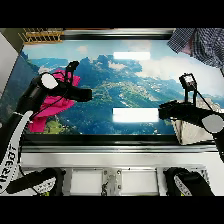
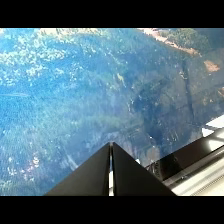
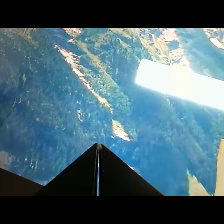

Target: Fold the clothes and pants, and hang the long-sleeved shirts on hangers.

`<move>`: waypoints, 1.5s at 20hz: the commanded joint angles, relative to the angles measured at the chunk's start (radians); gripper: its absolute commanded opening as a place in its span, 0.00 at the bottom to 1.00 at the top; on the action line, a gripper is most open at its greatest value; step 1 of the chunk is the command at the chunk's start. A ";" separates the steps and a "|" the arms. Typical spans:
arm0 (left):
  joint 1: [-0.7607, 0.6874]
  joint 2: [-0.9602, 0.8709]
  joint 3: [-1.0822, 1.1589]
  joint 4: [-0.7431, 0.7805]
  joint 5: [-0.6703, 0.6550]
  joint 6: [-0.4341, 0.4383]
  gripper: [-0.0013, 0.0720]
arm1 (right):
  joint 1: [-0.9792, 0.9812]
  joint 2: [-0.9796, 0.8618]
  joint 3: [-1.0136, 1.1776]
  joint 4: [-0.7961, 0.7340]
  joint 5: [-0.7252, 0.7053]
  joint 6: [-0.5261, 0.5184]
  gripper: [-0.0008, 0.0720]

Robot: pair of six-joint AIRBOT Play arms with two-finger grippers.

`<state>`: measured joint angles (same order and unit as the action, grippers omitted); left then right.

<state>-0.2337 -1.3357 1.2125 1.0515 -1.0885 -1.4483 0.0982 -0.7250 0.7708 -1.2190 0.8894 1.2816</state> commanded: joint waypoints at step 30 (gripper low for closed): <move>0.322 -0.460 0.408 0.682 0.068 -0.026 1.00 | 0.001 -0.002 -0.001 0.000 0.001 0.000 0.04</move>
<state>0.0540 -1.6718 1.5589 1.7004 -1.0187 -1.4731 0.0982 -0.7261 0.7700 -1.2190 0.8902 1.2816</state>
